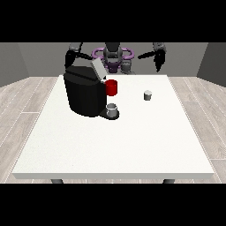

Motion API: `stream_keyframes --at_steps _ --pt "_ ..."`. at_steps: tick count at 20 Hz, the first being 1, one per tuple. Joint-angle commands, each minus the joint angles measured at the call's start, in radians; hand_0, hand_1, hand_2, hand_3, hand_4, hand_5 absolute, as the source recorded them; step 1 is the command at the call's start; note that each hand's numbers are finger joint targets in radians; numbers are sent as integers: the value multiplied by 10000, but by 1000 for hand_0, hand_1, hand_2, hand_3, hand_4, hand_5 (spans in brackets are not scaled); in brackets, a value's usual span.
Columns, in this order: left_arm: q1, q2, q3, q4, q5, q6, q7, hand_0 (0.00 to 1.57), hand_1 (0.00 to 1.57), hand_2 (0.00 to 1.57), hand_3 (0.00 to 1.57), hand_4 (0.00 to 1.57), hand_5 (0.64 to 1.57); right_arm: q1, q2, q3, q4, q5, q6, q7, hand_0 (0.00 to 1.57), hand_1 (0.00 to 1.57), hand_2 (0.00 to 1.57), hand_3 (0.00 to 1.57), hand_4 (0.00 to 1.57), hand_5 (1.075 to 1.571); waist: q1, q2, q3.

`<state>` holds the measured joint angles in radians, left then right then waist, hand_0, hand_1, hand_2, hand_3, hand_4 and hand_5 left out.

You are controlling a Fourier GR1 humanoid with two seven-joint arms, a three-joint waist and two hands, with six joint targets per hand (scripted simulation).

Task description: Insert the coffee pod into the coffee machine and close the lid

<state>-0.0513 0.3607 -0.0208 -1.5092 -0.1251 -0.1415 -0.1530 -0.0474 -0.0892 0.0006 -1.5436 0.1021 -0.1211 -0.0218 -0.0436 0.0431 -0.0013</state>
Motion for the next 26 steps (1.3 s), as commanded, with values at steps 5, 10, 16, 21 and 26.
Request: stream_keyframes --at_steps 5,10,16,21,26 --pt "-2028 1203 807 1951 -630 -633 541 0 0 0 0 0 1571 -799 204 318 -177 538 -334 85 0 0 0 0 0 1571 -844 843 11" --pt "-2630 2071 835 3435 -1426 -882 98 0 0 0 0 0 1571 -1047 558 912 -596 694 -261 359 0 0 0 0 0 1571 -1487 1789 5" --pt "-3709 1920 571 4860 -2291 -742 -72 0 0 0 0 0 1571 -1419 877 1502 -354 1443 -857 859 0 0 0 0 0 1571 -1418 2119 6" --pt "-3714 1624 284 5711 -3197 -158 -446 0 0 0 0 0 1571 -1000 818 939 23 459 -177 552 0 0 0 0 0 1571 -1447 1832 11" --pt "-4612 818 -38 5743 -3945 608 24 760 760 877 622 0 1571 -1646 837 492 1660 787 -612 -326 0 0 0 0 0 1571 -963 1936 15"
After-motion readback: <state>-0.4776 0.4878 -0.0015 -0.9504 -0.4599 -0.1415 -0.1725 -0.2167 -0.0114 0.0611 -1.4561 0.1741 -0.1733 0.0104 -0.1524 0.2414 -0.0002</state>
